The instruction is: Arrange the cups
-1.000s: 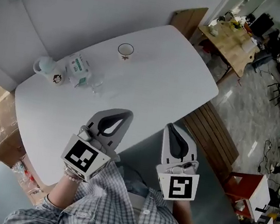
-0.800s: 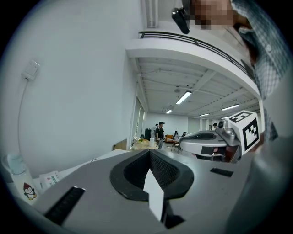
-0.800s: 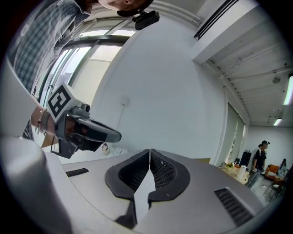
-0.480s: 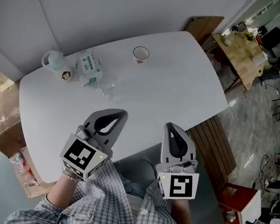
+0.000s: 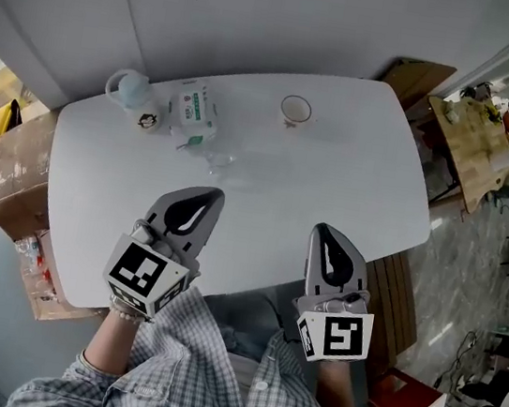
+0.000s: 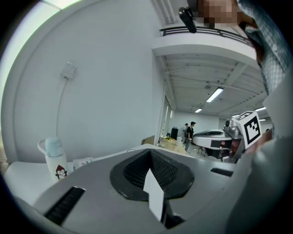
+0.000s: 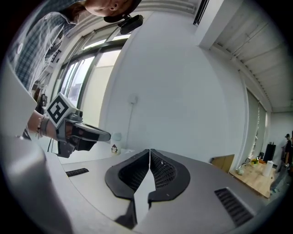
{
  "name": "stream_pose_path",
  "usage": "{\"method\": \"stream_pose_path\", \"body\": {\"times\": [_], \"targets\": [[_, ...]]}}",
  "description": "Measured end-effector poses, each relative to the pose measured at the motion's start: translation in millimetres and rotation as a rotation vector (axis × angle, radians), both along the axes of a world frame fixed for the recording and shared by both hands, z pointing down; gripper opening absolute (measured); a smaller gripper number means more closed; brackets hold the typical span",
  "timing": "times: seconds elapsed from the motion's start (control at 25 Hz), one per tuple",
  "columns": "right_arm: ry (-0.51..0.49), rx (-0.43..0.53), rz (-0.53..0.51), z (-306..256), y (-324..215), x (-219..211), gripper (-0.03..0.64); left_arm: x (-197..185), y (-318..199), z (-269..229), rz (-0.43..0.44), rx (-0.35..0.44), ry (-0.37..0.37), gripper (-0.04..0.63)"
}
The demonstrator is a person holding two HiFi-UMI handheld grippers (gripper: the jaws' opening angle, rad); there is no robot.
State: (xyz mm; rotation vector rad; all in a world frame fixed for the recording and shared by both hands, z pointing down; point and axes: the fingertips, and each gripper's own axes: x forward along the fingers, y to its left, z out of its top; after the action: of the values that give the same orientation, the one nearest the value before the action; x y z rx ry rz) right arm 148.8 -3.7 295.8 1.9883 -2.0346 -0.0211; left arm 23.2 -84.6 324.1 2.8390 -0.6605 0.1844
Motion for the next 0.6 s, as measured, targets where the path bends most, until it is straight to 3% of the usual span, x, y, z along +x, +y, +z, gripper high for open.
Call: {"method": "stream_pose_path", "body": {"times": [0.36, 0.6], "targets": [[0.009, -0.066, -0.111, 23, -42, 29, 0.023, -3, -32, 39, -0.139, -0.066, -0.09, 0.009], [0.002, -0.12, -0.177, 45, -64, 44, 0.023, -9, -48, 76, -0.225, -0.085, -0.21, 0.009]]}}
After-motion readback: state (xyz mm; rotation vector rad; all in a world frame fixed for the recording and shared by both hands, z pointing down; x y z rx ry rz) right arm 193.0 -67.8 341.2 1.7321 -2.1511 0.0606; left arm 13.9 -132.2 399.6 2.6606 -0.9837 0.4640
